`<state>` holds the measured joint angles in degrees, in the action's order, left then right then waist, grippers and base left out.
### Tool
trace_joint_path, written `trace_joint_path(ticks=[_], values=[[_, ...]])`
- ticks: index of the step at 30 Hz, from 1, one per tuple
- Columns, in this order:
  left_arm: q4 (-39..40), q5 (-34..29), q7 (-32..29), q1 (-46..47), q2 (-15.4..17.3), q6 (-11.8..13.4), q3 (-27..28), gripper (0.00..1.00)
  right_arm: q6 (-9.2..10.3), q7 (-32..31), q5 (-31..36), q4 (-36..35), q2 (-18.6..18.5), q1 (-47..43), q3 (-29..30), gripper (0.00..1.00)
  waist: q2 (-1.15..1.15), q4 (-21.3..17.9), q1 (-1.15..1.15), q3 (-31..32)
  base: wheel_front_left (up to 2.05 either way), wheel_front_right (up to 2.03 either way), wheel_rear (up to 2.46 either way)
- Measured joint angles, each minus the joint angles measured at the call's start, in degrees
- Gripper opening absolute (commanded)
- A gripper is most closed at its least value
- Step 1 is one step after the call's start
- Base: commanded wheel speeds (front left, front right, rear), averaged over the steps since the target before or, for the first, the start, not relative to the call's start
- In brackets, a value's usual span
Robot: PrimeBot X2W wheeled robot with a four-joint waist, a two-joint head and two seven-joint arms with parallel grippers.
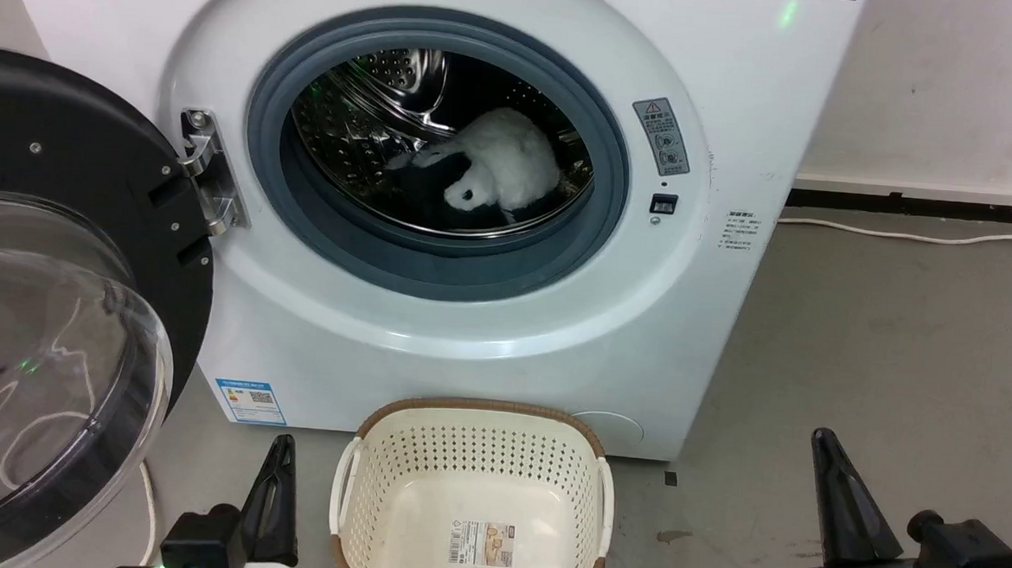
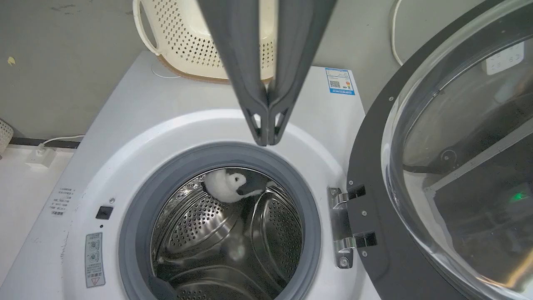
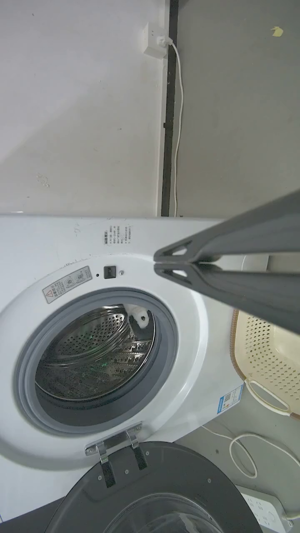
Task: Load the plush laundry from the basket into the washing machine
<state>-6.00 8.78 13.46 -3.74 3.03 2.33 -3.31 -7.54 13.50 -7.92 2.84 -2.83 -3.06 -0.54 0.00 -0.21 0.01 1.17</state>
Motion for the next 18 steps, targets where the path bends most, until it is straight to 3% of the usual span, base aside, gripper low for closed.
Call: trace_joint_path(ticks=[18], values=[[0.8,-1.3,-2.1,0.2,0.0,-0.3,0.4,0.0,0.01,-2.1,1.2,-0.2,0.0,0.1,0.0,0.0,0.0,0.0,0.0,-0.2,0.0,0.0,0.0]])
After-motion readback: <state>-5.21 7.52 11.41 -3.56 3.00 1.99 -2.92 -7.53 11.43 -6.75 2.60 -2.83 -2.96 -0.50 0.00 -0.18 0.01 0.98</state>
